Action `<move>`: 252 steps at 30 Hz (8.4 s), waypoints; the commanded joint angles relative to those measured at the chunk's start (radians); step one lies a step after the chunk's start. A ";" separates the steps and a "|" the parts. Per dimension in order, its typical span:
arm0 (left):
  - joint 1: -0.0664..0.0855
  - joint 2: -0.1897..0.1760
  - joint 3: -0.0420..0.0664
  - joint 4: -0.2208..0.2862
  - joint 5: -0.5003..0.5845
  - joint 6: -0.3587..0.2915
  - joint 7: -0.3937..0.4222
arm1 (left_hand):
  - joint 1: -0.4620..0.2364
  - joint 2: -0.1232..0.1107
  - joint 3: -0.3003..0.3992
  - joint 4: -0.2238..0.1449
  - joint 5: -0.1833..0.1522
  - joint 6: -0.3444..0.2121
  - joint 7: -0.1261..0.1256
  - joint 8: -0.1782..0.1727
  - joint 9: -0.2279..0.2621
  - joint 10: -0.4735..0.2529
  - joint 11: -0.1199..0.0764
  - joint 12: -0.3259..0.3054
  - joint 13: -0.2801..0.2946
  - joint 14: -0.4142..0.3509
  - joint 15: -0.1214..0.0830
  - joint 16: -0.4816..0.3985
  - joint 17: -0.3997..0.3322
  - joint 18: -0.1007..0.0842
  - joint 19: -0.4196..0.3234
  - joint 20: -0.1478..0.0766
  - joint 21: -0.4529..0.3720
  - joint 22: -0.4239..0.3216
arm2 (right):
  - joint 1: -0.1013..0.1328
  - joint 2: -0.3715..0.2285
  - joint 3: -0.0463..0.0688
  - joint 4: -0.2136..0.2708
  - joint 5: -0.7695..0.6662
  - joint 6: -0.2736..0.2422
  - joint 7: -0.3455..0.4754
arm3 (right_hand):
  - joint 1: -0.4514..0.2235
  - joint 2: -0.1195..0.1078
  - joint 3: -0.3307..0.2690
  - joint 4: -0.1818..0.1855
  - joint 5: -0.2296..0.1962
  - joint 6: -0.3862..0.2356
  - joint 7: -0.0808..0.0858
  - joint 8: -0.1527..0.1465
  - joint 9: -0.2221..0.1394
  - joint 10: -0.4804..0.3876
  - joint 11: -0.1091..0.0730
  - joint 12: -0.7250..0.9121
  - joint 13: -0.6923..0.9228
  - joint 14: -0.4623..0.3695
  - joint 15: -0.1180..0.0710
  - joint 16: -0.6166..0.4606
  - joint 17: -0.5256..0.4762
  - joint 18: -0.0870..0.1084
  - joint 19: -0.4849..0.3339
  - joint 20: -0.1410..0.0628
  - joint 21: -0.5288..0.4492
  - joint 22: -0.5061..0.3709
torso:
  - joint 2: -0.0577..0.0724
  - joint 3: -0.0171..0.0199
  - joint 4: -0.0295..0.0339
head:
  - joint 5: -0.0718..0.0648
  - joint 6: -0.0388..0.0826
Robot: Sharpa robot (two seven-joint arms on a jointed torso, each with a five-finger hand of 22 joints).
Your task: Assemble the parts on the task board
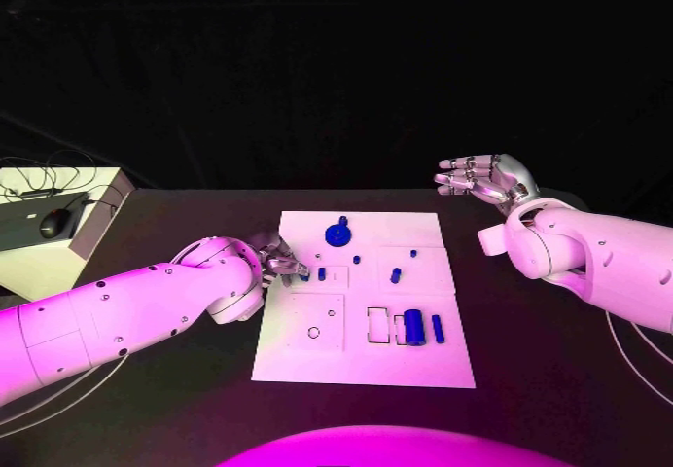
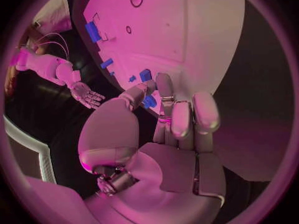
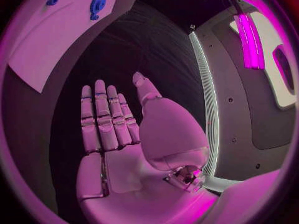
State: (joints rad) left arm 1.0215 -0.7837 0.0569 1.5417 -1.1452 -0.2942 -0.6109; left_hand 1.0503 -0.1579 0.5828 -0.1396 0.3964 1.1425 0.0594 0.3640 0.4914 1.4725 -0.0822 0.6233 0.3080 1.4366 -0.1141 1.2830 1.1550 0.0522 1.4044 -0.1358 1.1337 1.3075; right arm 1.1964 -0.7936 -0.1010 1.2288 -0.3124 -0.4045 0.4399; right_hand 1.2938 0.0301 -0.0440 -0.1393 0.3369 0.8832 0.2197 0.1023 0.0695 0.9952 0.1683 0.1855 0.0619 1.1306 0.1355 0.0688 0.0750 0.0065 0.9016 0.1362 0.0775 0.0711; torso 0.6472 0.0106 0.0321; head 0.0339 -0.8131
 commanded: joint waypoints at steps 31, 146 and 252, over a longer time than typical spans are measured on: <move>-0.004 -0.023 -0.001 0.035 -0.024 -0.078 0.020 | 0.018 0.027 0.030 -0.016 0.006 0.100 -0.099 0.018 0.127 0.042 -0.012 0.008 -0.007 0.002 -0.008 0.007 0.001 -0.010 0.001 -0.005 0.008 0.018 | 0.000 -0.001 0.001 0.000 -0.005 0.013 0.008 | -0.004 0.003 0.003 0.001 0.005 -0.002 0.006 -0.004 0.000 -0.002 0.000 -0.001 -0.002 -0.004 0.001 -0.004 -0.001 -0.006 -0.009 0.002 -0.002 0.000 | 0.000 0.0003 -0.0005 | 0.001 -0.001; -0.024 -0.021 -0.020 0.027 -0.011 -0.077 0.037 | 0.015 0.025 0.041 -0.021 0.007 0.094 -0.099 0.026 0.136 0.042 -0.014 0.012 -0.012 0.002 -0.010 0.011 0.000 -0.009 0.004 -0.007 0.013 0.020 | 0.000 -0.002 0.001 0.000 -0.005 0.019 0.007 | -0.005 0.005 0.004 0.002 0.006 0.001 0.005 -0.004 0.000 0.001 -0.002 -0.001 -0.002 -0.002 0.000 -0.004 -0.001 -0.006 -0.008 0.001 -0.002 0.000 | 0.000 0.0006 -0.0004 | 0.005 -0.018; -0.023 0.003 -0.019 0.012 -0.100 -0.015 0.014 | 0.090 0.015 -0.097 0.019 0.104 0.131 -0.110 0.038 0.136 0.042 -0.016 0.073 -0.111 0.002 -0.010 0.025 -0.001 -0.013 0.008 -0.007 0.028 0.026 | 0.000 -0.007 0.001 0.003 -0.005 0.018 0.008 | -0.006 0.005 0.003 0.003 0.008 0.001 0.005 -0.005 0.000 0.001 -0.001 -0.002 -0.002 -0.003 0.000 -0.004 -0.001 -0.006 -0.009 0.002 -0.002 0.000 | 0.000 0.0006 -0.0005 | 0.001 -0.020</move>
State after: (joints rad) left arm 1.0035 -0.7831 0.0418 1.5550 -1.2419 -0.3350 -0.5913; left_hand 1.1330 -0.1567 0.4308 -0.0704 0.5010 1.1792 0.0475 0.3984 0.6286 1.5020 -0.0562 0.6933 0.1984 1.4366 -0.1175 1.3039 1.1554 0.0525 1.4077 -0.1391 1.1569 1.3074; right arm 1.1964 -0.8009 -0.1010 1.2314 -0.3127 -0.3961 0.4403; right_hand 1.2938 0.0301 -0.0440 -0.1393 0.3407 0.8833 0.2196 0.1023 0.0695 0.9952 0.1683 0.1855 0.0619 1.1306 0.1355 0.0688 0.0750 0.0065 0.8980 0.1398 0.0775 0.0711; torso 0.6472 0.0109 0.0321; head 0.0353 -0.8326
